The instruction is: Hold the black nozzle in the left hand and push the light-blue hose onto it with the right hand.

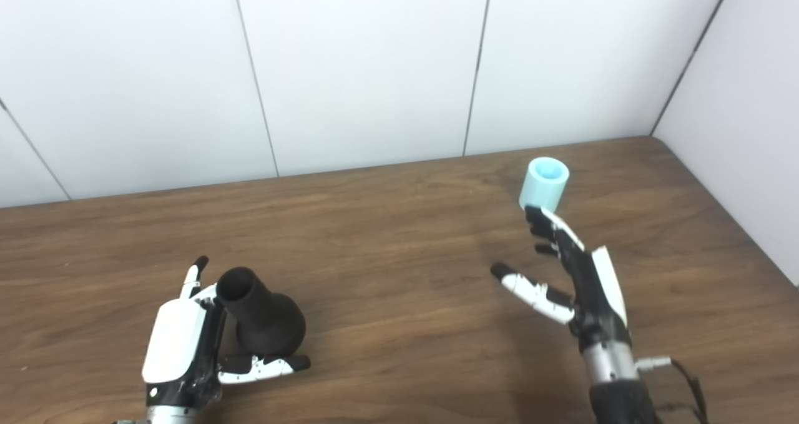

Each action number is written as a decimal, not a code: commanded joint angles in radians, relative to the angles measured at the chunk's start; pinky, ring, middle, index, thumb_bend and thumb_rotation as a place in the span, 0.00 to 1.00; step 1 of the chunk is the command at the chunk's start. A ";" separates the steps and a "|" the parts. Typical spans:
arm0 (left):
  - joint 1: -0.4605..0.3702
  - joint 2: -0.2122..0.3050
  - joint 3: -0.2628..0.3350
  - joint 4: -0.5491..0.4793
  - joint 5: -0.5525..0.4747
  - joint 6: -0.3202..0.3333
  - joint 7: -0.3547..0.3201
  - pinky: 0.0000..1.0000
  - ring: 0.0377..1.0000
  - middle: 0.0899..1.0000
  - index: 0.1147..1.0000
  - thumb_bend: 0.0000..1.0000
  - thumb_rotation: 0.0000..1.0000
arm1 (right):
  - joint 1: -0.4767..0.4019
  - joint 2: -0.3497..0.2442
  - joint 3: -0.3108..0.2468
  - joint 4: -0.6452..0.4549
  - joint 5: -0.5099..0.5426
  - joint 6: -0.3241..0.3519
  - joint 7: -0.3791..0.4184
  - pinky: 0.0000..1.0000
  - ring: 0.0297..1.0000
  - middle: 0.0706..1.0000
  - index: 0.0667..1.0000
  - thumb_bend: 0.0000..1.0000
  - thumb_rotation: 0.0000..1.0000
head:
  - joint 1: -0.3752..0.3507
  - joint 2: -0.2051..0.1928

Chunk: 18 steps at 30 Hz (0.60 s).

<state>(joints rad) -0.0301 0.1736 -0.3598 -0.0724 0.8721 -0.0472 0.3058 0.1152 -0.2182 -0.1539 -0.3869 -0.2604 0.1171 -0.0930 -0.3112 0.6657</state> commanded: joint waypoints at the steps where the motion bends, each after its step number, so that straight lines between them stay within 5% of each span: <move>1: 0.076 0.009 -0.014 0.069 0.007 -0.018 0.014 1.00 0.60 0.39 0.44 0.52 0.00 | -0.039 -0.033 -0.030 -0.046 -0.010 0.019 0.005 0.73 0.82 0.83 0.82 0.61 0.44 | -0.001 0.001; 18: 0.057 0.076 -0.065 0.153 0.105 -0.038 0.025 0.99 0.58 0.38 0.45 0.52 0.00 | -0.215 -0.128 -0.109 -0.101 0.000 0.163 0.063 0.71 0.80 0.81 0.80 0.59 0.41 | -0.010 0.029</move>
<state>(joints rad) -0.0435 0.2037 -0.4120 -0.0625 0.9461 -0.0605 0.3023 -0.0574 -0.3170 -0.2458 -0.4474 -0.2676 0.2876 -0.0333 -0.3206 0.6948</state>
